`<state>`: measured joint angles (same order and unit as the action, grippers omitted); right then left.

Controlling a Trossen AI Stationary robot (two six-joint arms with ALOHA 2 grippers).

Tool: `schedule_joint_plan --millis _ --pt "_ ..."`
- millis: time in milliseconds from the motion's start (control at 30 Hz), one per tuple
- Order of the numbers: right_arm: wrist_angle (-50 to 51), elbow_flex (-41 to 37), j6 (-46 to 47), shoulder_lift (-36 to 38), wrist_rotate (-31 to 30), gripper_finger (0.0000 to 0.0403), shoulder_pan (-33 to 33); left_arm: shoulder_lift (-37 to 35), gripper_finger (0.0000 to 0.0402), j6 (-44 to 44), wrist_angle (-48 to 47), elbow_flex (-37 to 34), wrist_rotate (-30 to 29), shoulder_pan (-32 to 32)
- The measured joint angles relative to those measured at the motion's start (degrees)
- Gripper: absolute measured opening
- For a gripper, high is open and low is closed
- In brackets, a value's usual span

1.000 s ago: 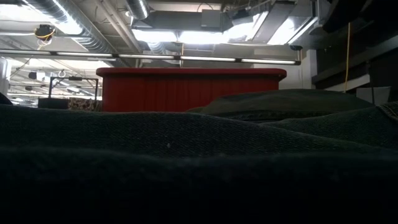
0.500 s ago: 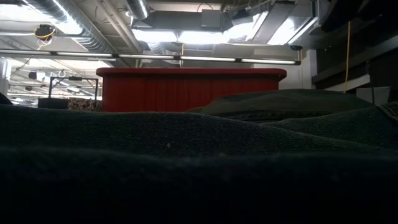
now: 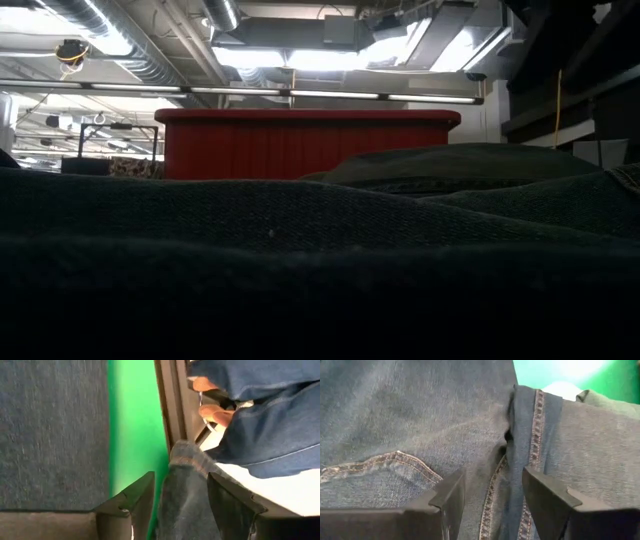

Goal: Fold Laundry from Bin
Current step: Fold the dark blue pants

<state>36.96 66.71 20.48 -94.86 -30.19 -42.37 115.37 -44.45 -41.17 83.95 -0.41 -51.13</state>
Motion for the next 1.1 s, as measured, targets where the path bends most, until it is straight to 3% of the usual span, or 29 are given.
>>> schedule_joint_plan --millis 233,467,567,800,1100 --pt "-0.3 0.0 -0.2 -1.0 0.4 0.0195 0.0 0.1 0.0152 0.0 2.6 -4.1 5.4 -0.6" --pt "-5.6 0.0 -0.3 -1.5 3.2 0.0195 0.0 0.1 0.0021 -2.4 0.9 -2.9 6.0 -0.5" --pt "-7.3 0.0 -1.4 -3.0 7.2 0.0195 0.0 0.1 0.0011 -4.4 -3.3 -0.5 7.1 -0.5" --pt "-7.8 0.0 -1.4 -9.4 15.1 0.0195 0.0 0.1 0.0005 -7.3 -18.2 12.3 5.9 -1.6" --pt "-9.1 0.3 -1.3 -15.6 22.4 0.0195 0.1 0.1 0.0004 -12.8 -49.1 36.6 -8.6 -4.9"
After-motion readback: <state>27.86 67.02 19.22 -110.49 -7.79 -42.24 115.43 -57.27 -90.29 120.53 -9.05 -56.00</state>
